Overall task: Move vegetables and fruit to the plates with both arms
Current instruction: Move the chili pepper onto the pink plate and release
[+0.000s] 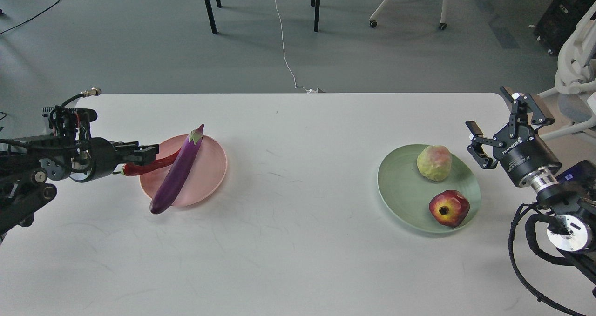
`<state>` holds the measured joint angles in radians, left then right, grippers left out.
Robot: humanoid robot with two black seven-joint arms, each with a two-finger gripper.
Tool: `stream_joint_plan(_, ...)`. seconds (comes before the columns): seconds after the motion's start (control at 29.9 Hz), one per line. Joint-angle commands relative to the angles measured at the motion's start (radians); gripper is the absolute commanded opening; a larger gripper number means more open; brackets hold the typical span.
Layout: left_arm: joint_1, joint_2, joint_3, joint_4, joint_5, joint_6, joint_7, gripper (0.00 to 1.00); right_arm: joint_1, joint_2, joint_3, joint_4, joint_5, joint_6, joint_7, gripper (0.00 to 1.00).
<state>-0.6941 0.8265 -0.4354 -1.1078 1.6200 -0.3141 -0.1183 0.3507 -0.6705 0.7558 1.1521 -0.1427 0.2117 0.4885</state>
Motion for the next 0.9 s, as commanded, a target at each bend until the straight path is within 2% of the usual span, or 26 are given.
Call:
stream_joint_plan(0.0,-0.021,-0.006,-0.081,-0.029,-0.136,0.004,-0.014,0.99,0.017,-0.001,0.010,0.002,0.000,0.000,0.000,0.99)
stream_joint_plan(0.07,-0.016,-0.015,-0.156,-0.081,-0.288,0.009,-0.021,0.99,0.040,0.000,0.008,0.002,0.000,0.000,0.000,0.99)
stream_joint_plan(0.17,-0.002,-0.067,-0.212,-0.135,-0.590,0.030,-0.056,0.99,0.094,0.002,-0.004,0.000,0.000,-0.014,0.000,0.99)
stream_joint_plan(0.33,0.036,-0.171,-0.241,-0.159,-0.935,0.127,-0.089,0.99,0.151,0.022,-0.036,0.003,-0.001,-0.057,0.000,0.99)
stream_joint_plan(0.43,0.138,-0.282,-0.359,-0.156,-0.977,0.171,-0.101,0.99,0.174,0.049,-0.085,0.000,-0.001,-0.083,0.000,0.99)
stream_joint_plan(0.6,0.317,-0.466,-0.572,-0.141,-0.976,0.176,-0.087,0.99,0.160,0.058,-0.093,-0.005,-0.006,-0.084,0.000,0.99)
stream_joint_plan(0.74,0.418,-0.533,-0.644,-0.121,-0.977,0.173,-0.083,0.99,0.139,0.062,-0.078,-0.008,-0.008,-0.084,0.000,0.99)
stream_joint_plan(0.87,0.456,-0.566,-0.681,-0.121,-0.980,0.174,-0.080,0.99,0.137,0.065,-0.066,-0.006,-0.008,-0.084,0.000,0.99)
